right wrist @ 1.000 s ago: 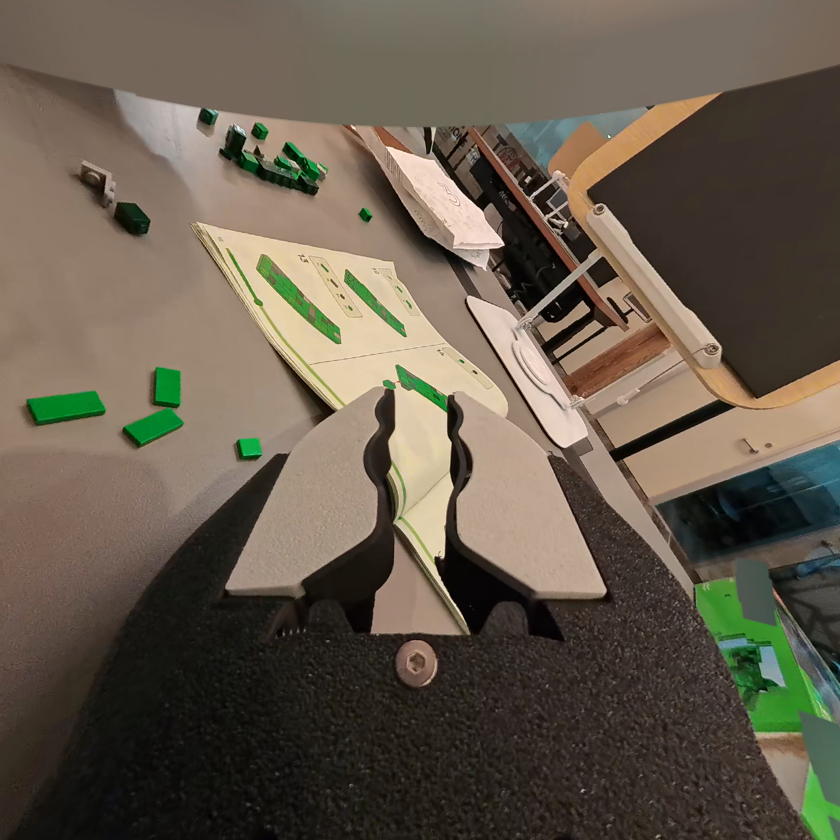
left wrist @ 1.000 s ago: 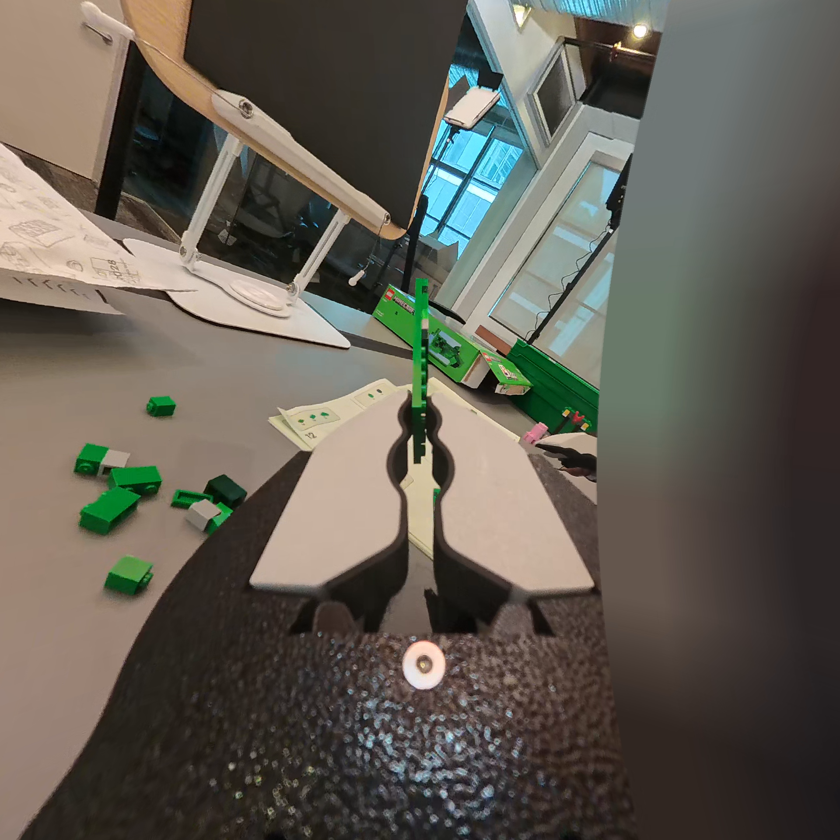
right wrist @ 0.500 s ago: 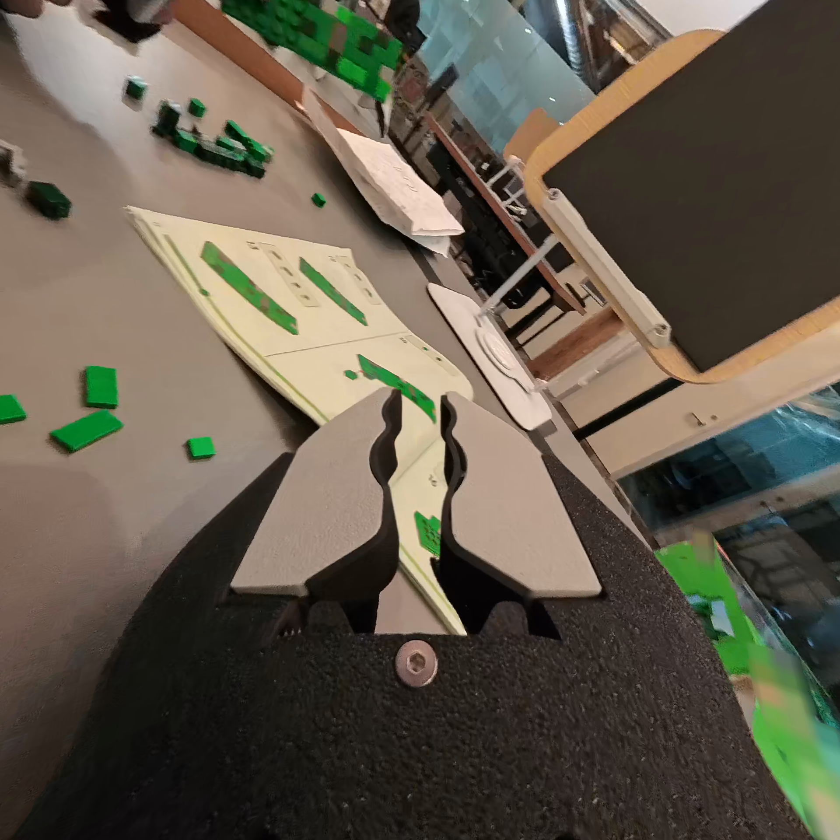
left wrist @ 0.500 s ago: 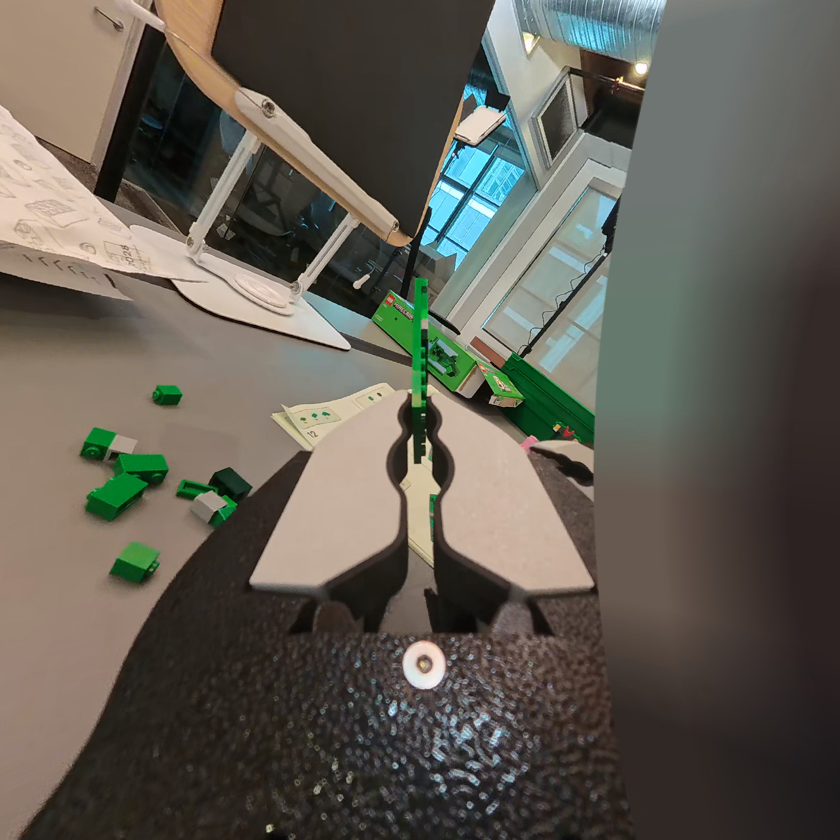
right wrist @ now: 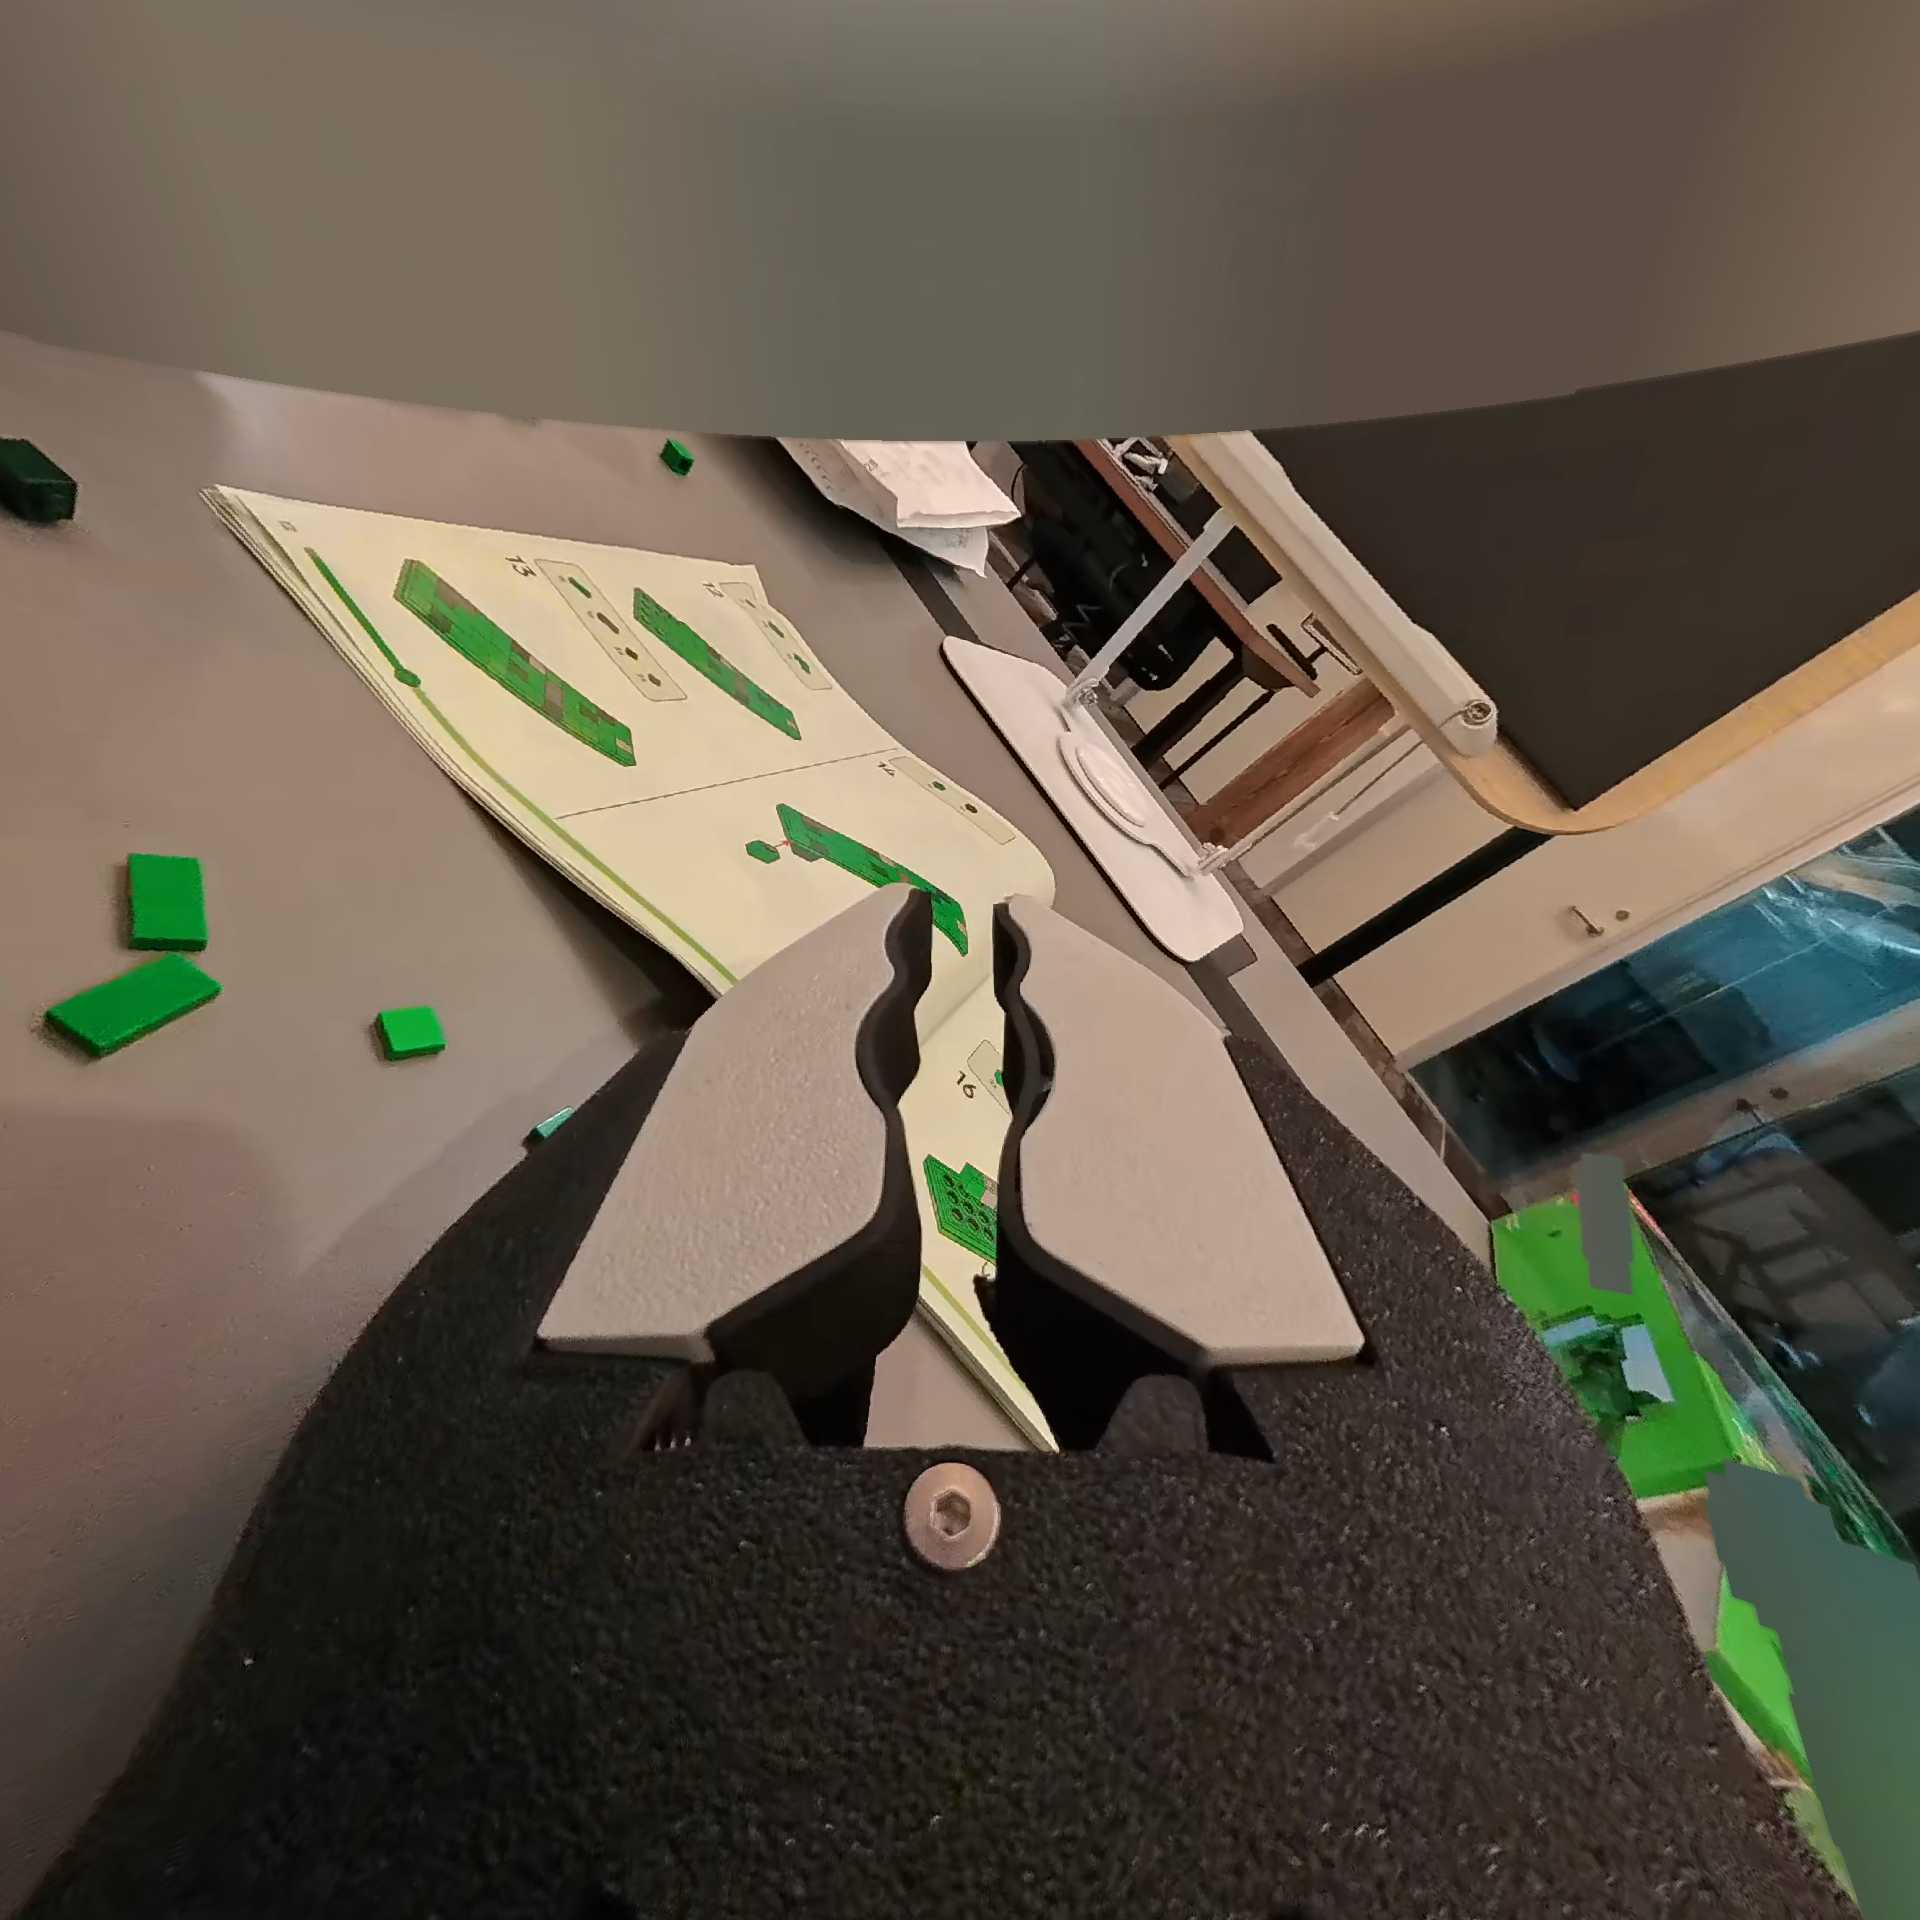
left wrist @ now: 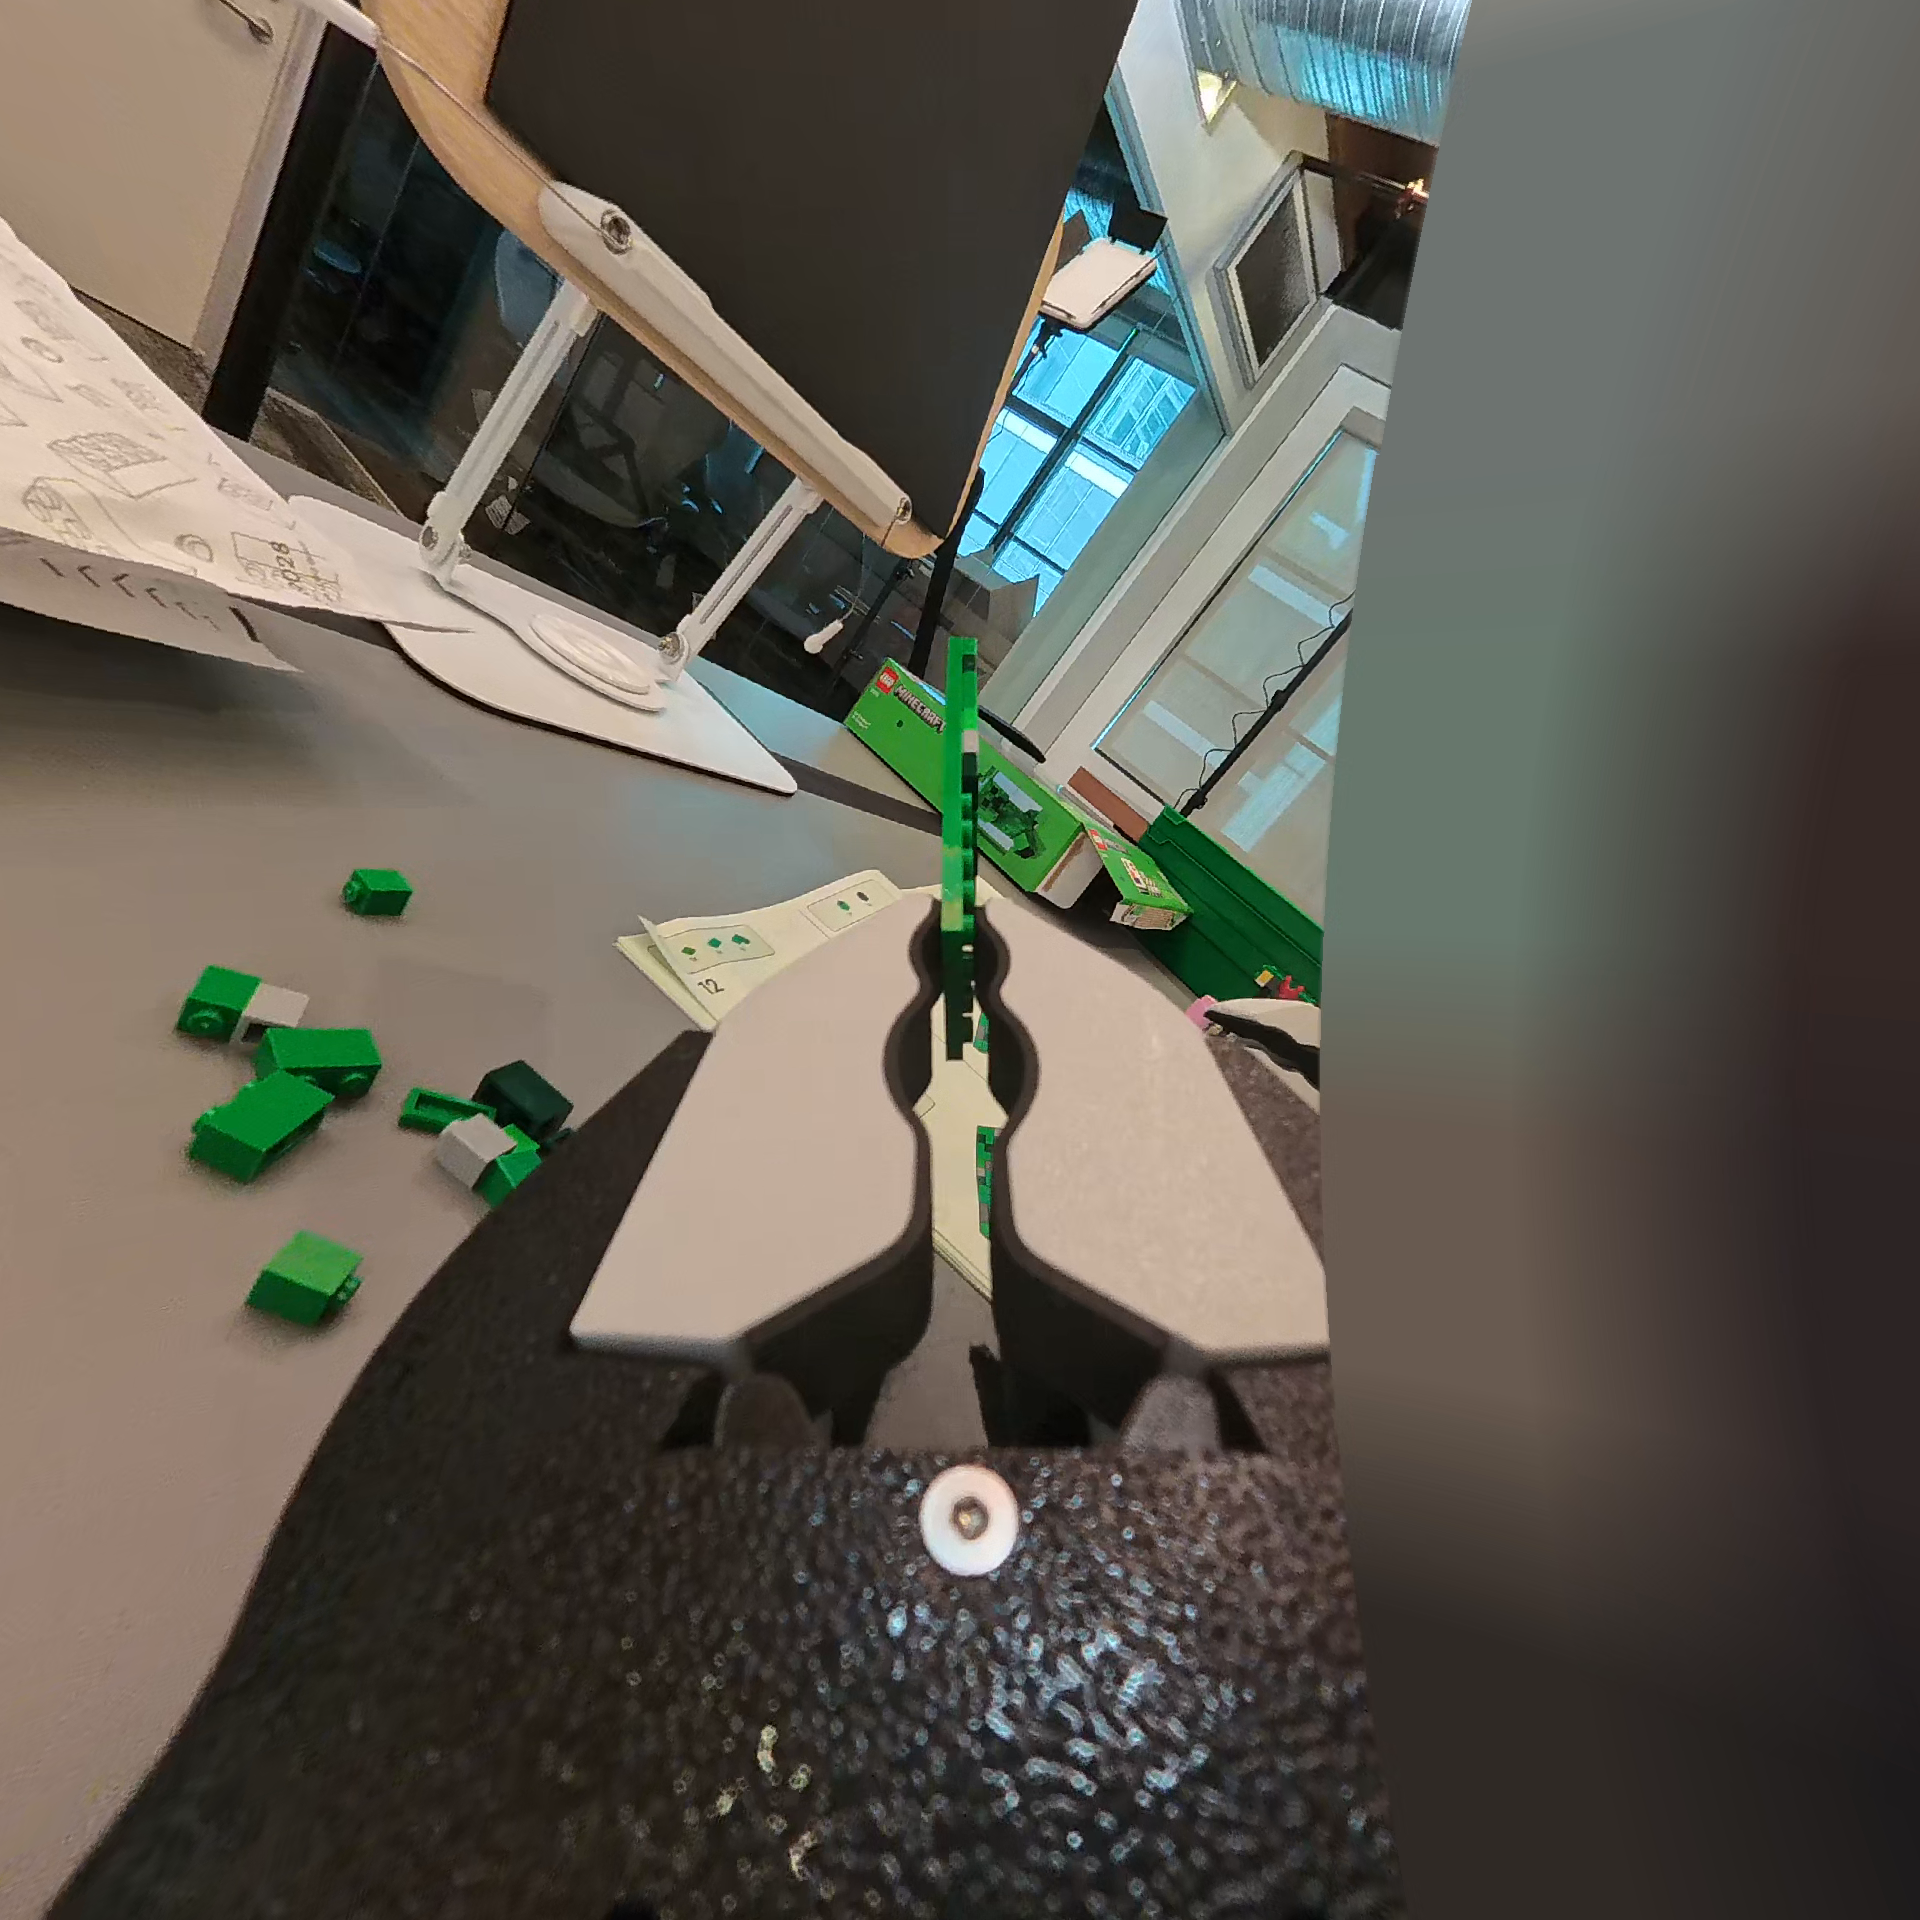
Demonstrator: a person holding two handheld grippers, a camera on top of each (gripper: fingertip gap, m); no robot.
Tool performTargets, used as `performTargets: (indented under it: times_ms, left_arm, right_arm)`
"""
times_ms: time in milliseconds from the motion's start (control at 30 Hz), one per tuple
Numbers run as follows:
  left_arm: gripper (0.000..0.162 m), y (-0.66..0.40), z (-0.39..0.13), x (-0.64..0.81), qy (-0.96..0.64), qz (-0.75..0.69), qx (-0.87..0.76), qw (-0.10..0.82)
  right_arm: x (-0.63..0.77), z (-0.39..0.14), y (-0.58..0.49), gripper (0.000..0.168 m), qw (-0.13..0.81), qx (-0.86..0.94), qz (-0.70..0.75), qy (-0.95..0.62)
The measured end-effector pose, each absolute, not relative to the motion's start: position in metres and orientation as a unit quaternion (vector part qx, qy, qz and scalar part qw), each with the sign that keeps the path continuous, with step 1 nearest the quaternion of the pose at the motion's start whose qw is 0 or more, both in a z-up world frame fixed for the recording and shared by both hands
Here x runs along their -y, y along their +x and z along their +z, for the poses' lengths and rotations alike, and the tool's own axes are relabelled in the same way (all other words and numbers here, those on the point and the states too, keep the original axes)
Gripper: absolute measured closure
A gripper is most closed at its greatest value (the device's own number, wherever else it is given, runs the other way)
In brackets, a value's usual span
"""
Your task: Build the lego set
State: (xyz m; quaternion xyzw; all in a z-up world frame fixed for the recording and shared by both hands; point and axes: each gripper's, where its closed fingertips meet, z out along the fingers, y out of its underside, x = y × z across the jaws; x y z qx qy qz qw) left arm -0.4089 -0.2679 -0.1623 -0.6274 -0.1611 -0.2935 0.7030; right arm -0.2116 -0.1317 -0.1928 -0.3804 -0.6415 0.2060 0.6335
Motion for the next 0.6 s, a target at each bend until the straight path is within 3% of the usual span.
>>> performTargets:
  times_ms: [600]
  left_arm:
    - [0.158, -0.4103, -0.1621, 0.2684, -0.622, -0.303, 0.166, 0.702]
  right_arm:
    - [0.1327, -0.1957, -0.2131, 0.160, 0.632, 0.648, 0.199, -0.376]
